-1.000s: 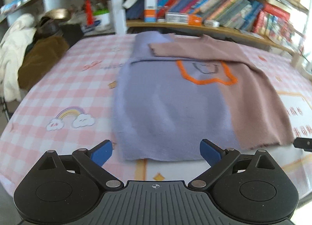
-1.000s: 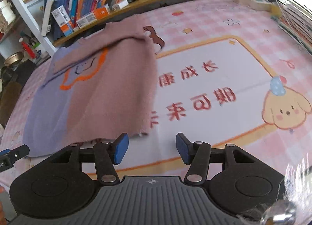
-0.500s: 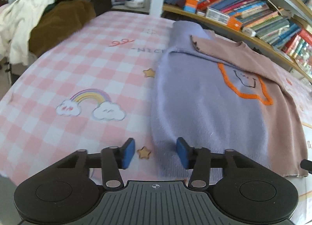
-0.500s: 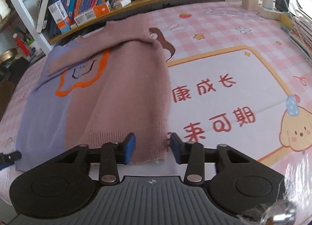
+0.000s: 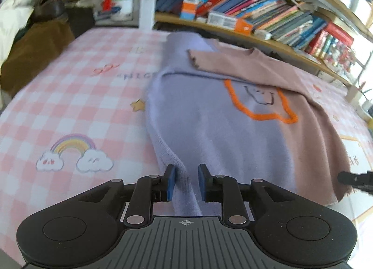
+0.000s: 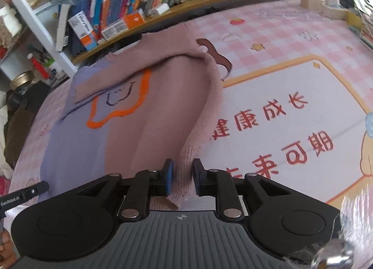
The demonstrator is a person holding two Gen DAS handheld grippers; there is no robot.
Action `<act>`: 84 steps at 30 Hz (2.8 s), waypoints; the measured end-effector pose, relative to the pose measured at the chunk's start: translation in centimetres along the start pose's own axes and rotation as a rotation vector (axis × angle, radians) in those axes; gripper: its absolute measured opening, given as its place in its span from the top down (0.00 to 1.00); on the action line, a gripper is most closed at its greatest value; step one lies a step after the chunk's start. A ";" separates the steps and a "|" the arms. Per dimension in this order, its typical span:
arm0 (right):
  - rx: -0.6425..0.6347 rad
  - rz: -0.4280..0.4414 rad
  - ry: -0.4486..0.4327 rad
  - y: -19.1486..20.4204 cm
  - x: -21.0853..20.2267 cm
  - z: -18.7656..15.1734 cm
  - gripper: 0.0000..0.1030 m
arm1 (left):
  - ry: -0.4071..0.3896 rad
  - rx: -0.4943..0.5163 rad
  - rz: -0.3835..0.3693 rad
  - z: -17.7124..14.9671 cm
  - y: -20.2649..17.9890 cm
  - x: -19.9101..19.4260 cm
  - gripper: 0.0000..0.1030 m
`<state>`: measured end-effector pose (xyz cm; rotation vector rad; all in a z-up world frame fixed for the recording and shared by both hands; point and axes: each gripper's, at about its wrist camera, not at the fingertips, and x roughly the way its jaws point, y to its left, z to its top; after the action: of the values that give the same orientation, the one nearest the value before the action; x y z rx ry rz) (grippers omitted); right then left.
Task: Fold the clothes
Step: 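Grasp the lavender hem with the left tool while the right tool grasps the pink hem, then lift the hem with both tools and fold it toward the collar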
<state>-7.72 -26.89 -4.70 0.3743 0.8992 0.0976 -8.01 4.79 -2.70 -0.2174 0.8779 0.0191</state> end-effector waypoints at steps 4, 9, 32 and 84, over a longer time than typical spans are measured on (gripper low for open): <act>0.033 -0.006 0.025 -0.5 0.5 -0.3 0.75 | 0.043 -0.061 -0.009 -0.3 1.1 0.2 0.74; 0.030 0.010 0.036 -0.6 0.6 -0.3 0.79 | 0.049 -0.107 -0.020 -0.7 1.8 0.3 0.74; 0.106 0.120 0.054 -4.8 -6.4 -3.1 0.90 | 0.013 -0.285 -0.089 -4.9 2.1 -6.0 0.95; 0.362 0.331 -0.175 -4.4 -2.7 12.2 0.90 | -0.181 -0.475 -0.293 8.8 4.1 0.0 0.94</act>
<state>-0.20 -34.99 2.60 0.8561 0.6735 0.2039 -1.73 10.51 2.02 -0.7753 0.6436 -0.0262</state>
